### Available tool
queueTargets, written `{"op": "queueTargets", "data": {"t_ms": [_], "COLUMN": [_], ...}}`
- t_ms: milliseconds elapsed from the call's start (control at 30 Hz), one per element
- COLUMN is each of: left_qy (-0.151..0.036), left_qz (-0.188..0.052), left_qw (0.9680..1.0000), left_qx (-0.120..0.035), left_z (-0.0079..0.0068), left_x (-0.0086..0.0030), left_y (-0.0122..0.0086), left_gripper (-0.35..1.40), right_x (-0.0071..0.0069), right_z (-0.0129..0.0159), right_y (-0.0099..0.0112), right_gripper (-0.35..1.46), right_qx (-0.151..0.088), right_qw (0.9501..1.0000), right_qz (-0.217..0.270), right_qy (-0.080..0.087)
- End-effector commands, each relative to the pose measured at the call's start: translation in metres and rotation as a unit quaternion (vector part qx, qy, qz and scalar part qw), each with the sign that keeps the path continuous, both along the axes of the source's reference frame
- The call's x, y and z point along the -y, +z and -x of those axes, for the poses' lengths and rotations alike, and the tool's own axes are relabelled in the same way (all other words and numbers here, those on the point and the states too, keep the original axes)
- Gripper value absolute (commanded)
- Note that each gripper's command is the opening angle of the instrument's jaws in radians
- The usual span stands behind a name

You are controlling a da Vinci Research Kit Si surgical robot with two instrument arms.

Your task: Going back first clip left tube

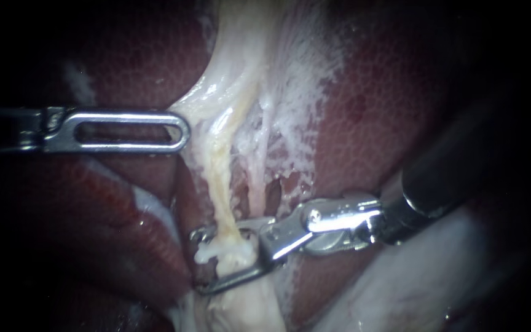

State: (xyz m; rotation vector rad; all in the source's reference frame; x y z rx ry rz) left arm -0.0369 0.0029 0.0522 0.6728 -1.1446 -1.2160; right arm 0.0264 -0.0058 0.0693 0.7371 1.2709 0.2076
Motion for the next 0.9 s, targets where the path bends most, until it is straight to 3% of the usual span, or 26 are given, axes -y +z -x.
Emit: {"op": "queueTargets", "data": {"t_ms": [33,333,500,733,833,900], "left_qy": [0.000,0.000,0.000,0.000,0.000,0.000], "left_qz": [0.000,0.000,0.000,0.000,0.000,0.000], "left_qw": [1.0000,1.0000,1.0000,1.0000,1.0000,1.0000], "left_qx": [0.000,0.000,0.000,0.000,0.000,0.000], "left_z": [0.0000,0.0000,0.0000,0.0000,0.0000,0.0000], "left_x": [0.0000,0.0000,0.0000,0.0000,0.0000,0.0000], "left_y": [0.0000,0.0000,0.0000,0.0000,0.0001,0.0001], "left_gripper": [-0.35,-0.35,-0.35,-0.35,-0.35,-0.35], "right_x": [-0.0002,-0.0015,-0.0025,-0.0047,-0.0056,-0.0062], "right_z": [0.0003,0.0026,0.0052,0.0094,0.0110,0.0122], "right_y": [0.0000,-0.0010,-0.0019,-0.0037,-0.0045,-0.0051], "right_gripper": [0.57,0.57,0.58,0.58,0.60,0.60], "right_qx": [0.003,0.012,0.024,0.026,0.036,0.035], "right_qw": [1.0000,0.9997,0.9991,0.9988,0.9979,0.9980], "right_qz": [-0.004,-0.019,-0.021,-0.029,-0.029,-0.024], "right_qy": [0.000,0.009,0.027,0.031,0.045,0.047]}}
